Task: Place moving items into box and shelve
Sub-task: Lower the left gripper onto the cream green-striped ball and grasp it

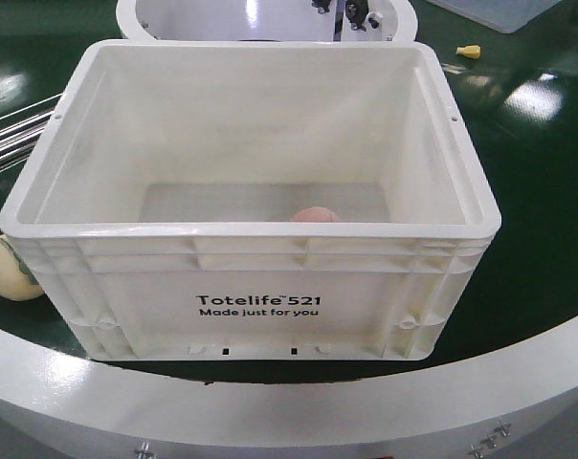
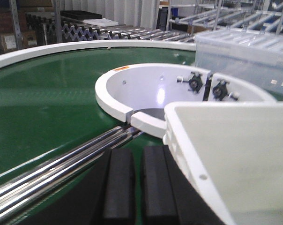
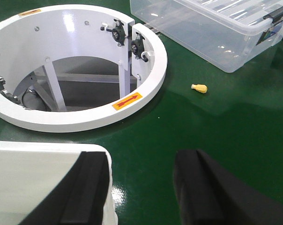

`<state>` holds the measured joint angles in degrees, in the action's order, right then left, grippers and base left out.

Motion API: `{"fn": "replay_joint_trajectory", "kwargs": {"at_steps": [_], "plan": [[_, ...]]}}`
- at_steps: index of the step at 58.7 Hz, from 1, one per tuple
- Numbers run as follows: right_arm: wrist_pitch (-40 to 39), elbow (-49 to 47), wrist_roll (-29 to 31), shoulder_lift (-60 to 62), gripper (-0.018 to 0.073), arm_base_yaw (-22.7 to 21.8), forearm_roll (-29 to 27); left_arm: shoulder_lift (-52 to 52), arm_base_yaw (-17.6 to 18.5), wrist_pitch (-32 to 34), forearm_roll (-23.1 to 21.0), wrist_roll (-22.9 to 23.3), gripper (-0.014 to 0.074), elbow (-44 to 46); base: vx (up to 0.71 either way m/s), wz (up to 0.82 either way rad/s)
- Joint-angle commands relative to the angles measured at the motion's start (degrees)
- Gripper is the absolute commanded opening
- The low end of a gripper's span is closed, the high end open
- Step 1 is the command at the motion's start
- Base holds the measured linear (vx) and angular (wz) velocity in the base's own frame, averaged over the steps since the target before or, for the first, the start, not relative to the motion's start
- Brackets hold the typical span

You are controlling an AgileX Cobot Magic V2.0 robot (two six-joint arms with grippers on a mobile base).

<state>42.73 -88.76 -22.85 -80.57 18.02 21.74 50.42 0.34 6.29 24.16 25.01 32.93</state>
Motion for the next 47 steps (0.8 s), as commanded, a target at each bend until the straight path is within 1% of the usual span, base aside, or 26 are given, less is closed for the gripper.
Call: {"fn": "replay_joint_trajectory", "kwargs": {"at_steps": [1, 4, 9, 17, 22, 26, 32, 47], "plan": [[-3.53, -1.74, -0.05, 2.15, 0.0386, -0.29, 2.62, 1.78, -0.06, 2.7, -0.29, -5.34, 0.0252, 2.07, 0.0, 0.0], [-3.53, -1.74, -0.05, 2.15, 0.0386, -0.29, 2.95, 3.65, -0.34, 1.31, -0.34, -6.43, 0.0279, 2.07, 0.0, 0.0], [-3.48, -1.74, -0.05, 2.15, 0.0386, -0.29, 3.55, 6.63, -0.91, -0.56, -0.4, -4.76, 0.0335, 2.07, 0.0, 0.0], [-2.35, -1.74, 0.07, 2.15, 0.0386, -0.29, 4.51, 9.15, -2.7, -1.21, -0.4, 2.7, 0.0463, 2.07, 0.0, 0.0], [-1.87, -1.74, 0.33, 2.15, 0.0386, -0.29, 5.08, 9.39, -4.89, -1.21, -0.4, 5.36, 0.0515, 2.07, 0.0, 0.0], [-1.37, -1.74, 0.72, 2.15, 0.0386, -0.29, 5.37, 9.1, -6.61, -1.15, -0.4, 6.45, 0.0524, 2.07, 0.0, 0.0], [-0.9, -1.74, 0.78, 2.15, 0.0386, -0.29, 6.25, 9.11, -7.78, -0.27, -0.4, 6.58, 0.0524, 2.07, 0.0, 0.0], [-0.56, -1.74, 0.78, 2.15, 0.0386, -0.29, 6.81, 14.3, -7.86, -0.26, -0.34, 6.3, 0.0523, 2.0, 0.0, 0.0]]}}
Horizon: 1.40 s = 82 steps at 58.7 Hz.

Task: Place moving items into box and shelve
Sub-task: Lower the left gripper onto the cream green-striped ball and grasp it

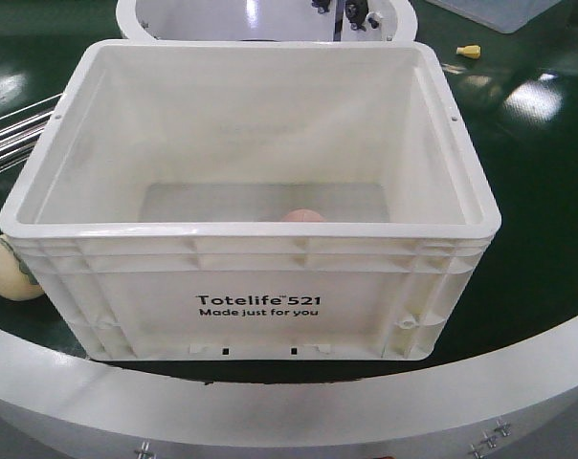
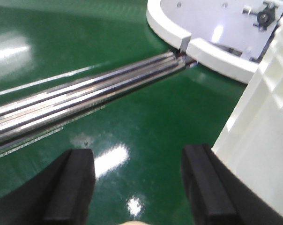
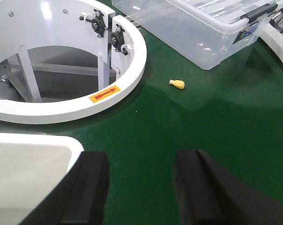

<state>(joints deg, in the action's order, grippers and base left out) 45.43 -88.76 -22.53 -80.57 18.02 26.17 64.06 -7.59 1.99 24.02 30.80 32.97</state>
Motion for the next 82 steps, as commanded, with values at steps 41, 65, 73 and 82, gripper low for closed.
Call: {"fn": "replay_joint_trajectory", "kwargs": {"at_steps": [41, 65, 73, 82], "plan": [[-2.47, -1.74, 0.46, 2.15, 0.0386, -0.29, 2.25, 10.56, 3.92, -1.99, -2.41, 0.64, 0.0523, 1.96, 0.0, 0.0], [-2.02, -1.74, 0.36, 2.15, 0.0386, -0.29, 1.95, 16.12, 4.22, -4.09, -2.36, 0.64, 0.0521, 1.96, 0.0, 0.0], [-1.95, -1.74, 0.36, 2.15, 0.0386, -0.29, 1.95, 16.12, 4.22, -2.72, -2.36, 0.69, 0.0429, 1.96, 0.0, 0.0], [-1.95, -1.74, 0.36, 2.15, 0.0386, -0.29, 1.95, 16.12, 4.17, -3.63, -2.36, 0.69, 0.0137, 1.96, 0.0, 0.0]]}}
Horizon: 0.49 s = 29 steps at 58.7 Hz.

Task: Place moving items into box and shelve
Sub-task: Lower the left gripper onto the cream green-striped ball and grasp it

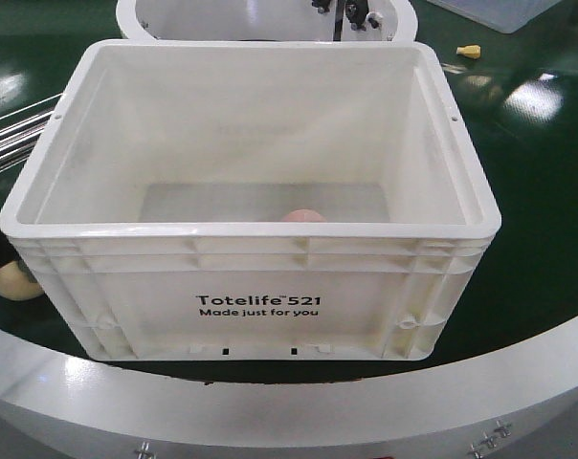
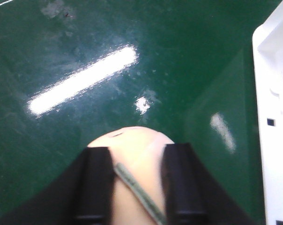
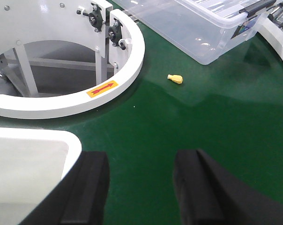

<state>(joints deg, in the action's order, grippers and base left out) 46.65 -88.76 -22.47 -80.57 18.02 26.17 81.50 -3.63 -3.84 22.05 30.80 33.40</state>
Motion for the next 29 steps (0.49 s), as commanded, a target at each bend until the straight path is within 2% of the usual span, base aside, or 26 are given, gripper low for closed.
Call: {"fn": "replay_joint_trajectory", "kwargs": {"at_steps": [1, 4, 5, 29], "plan": [[-3.18, -1.74, 0.3, 2.15, 0.0386, -0.29, 1.95, -1.31, 0.21, 2.19, -0.39, 0.69, 0.0108, 1.53, 0.0, 0.0], [-3.18, -1.74, 0.3, 2.15, 0.0386, -0.29, 1.95, -1.31, 0.21, 2.16, -0.39, 0.69, -0.0001, 1.53, 0.0, 0.0], [-3.18, -1.74, 0.3, 2.15, 0.0386, -0.29, 1.95, -1.31, 0.21, 2.24, -0.32, 0.63, -0.001, 1.53, 0.0, 0.0], [-2.37, -1.74, 0.42, 2.15, 0.0386, -0.29, 1.95, -4.74, 0.21, 2.99, -0.32, 0.63, -0.0008, 1.53, 0.0, 0.0]]}}
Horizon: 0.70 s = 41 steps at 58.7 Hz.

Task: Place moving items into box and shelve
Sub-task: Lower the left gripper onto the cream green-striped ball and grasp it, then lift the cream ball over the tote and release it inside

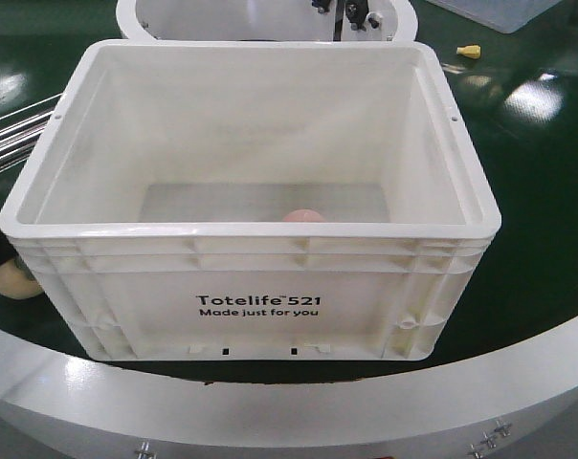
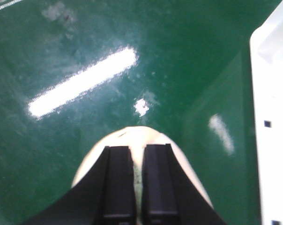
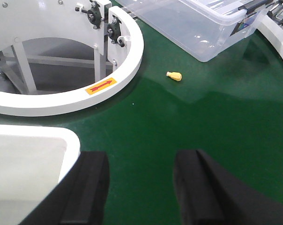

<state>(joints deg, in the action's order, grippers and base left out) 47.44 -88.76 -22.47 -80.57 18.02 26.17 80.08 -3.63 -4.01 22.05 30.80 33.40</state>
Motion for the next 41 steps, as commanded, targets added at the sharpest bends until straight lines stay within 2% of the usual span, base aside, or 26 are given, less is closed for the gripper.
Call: {"fn": "replay_joint_trajectory", "kwargs": {"at_steps": [1, 18, 26, 31, 41], "plan": [[-3.11, -1.74, 0.42, 2.15, 0.0386, -0.29, 1.95, -3.68, 0.21, 3.16, -0.26, 0.63, -0.0008, 1.53, 0.0, 0.0], [-3.09, -1.74, 0.42, 2.15, 0.0386, -0.29, 1.95, -15.14, 0.21, 3.15, -0.16, 0.22, -0.0006, 1.64, 0.0, 0.0], [-3.09, -1.74, 0.48, 2.15, 0.0386, -0.29, 1.95, -21.98, 0.21, 5.84, -0.22, 0.28, -0.0006, 3.12, 0.0, 0.0], [-3.04, -1.74, 0.48, 2.15, 0.0386, -0.29, 1.95, -26.3, 0.21, 7.56, -0.22, 0.28, -0.0006, 6.33, 0.0, 0.0], [-2.76, -1.74, 0.48, 2.15, 0.0386, -0.29, 1.95, -29.25, 0.26, 5.94, 0.32, 0.28, -0.0005, 15.27, 0.0, 0.0]]}}
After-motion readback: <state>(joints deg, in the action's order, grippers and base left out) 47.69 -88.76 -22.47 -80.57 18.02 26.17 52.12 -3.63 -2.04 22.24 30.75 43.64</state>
